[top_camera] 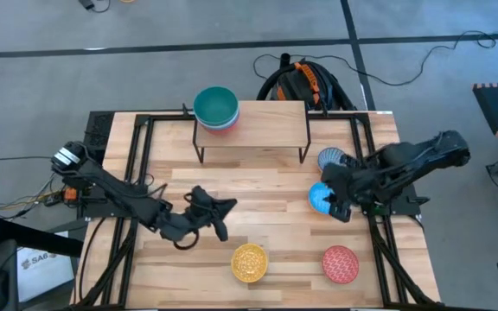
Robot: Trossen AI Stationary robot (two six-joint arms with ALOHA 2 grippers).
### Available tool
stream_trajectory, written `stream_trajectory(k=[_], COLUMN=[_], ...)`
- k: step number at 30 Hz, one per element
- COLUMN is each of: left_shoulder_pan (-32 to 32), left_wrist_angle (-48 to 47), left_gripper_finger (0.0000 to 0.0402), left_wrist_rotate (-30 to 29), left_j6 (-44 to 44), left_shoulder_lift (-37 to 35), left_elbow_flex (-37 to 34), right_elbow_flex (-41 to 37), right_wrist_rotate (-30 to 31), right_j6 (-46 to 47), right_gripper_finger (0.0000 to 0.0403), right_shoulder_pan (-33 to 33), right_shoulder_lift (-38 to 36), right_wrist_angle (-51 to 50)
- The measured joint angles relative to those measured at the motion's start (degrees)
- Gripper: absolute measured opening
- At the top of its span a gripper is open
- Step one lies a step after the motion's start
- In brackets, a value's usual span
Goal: Place and stack bowls onto a shelf
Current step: Put the light blue pattern bowl on the shelf
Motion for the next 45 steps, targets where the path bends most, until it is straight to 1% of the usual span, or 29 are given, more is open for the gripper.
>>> stream_trajectory(k=[4, 8, 12, 16, 19, 22, 28, 32, 35, 39, 42, 45], left_shoulder_pan=[1.2, 2.2, 3.0, 3.5, 3.7, 4.5, 8.3, 10.6, 12.0, 13.5, 15.1, 16.4], left_wrist_angle=[-2.1, -1.9, -3.1, -2.9, -2.9, -3.8, -6.5, -9.9, -10.8, -10.8, -10.8, -10.8], left_gripper_finger=[0.0005, 0.0005, 0.0005, 0.0005, 0.0016, 0.0037, 0.0093, 0.0121, 0.0131, 0.0135, 0.0135, 0.0135], left_wrist_rotate=[5.5, 8.8, 11.2, 11.7, 11.7, 13.1, 21.9, 25.7, 27.2, 26.9, 26.9, 27.1], left_j6=[-0.9, -1.4, -1.1, -0.1, 1.5, 1.6, 1.3, 0.8, 0.7, 0.4, -2.8, -6.2], left_shoulder_lift=[3.1, 4.9, 5.3, 5.2, 5.1, 5.1, 5.1, 5.1, 5.1, 5.1, 5.1, 5.1], left_elbow_flex=[2.4, 2.9, 2.9, 2.9, 2.9, 2.9, 2.9, 2.9, 2.9, 2.9, 2.9, 2.9], right_elbow_flex=[-9.6, -17.6, -24.7, -30.1, -32.4, -33.9, -35.9, -38.2, -39.6, -42.3, -44.6, -46.1], right_wrist_rotate=[-1.5, -2.7, -2.8, -2.9, -3.4, -4.1, -4.3, -4.5, -5.1, -5.6, -5.9, -5.8], right_j6=[5.6, 10.7, 14.7, 21.4, 24.7, 26.7, 27.6, 27.5, 27.1, 26.1, 25.5, 25.4], right_gripper_finger=[0.0214, 0.0214, 0.0214, 0.0214, 0.0214, 0.0214, 0.0221, 0.0237, 0.0247, 0.0248, 0.0239, 0.0217], right_shoulder_pan=[-1.2, -1.4, -1.8, -3.5, -5.0, -6.6, -11.1, -14.4, -16.3, -18.7, -20.6, -22.2], right_shoulder_lift=[-1.9, -2.7, -2.7, -2.7, -2.8, -2.8, -2.8, -2.8, -2.8, -2.8, -2.8, -2.8], right_wrist_angle=[5.5, 7.5, 8.8, 9.3, 9.5, 9.4, 8.0, 8.5, 9.6, 12.3, 15.2, 16.9])
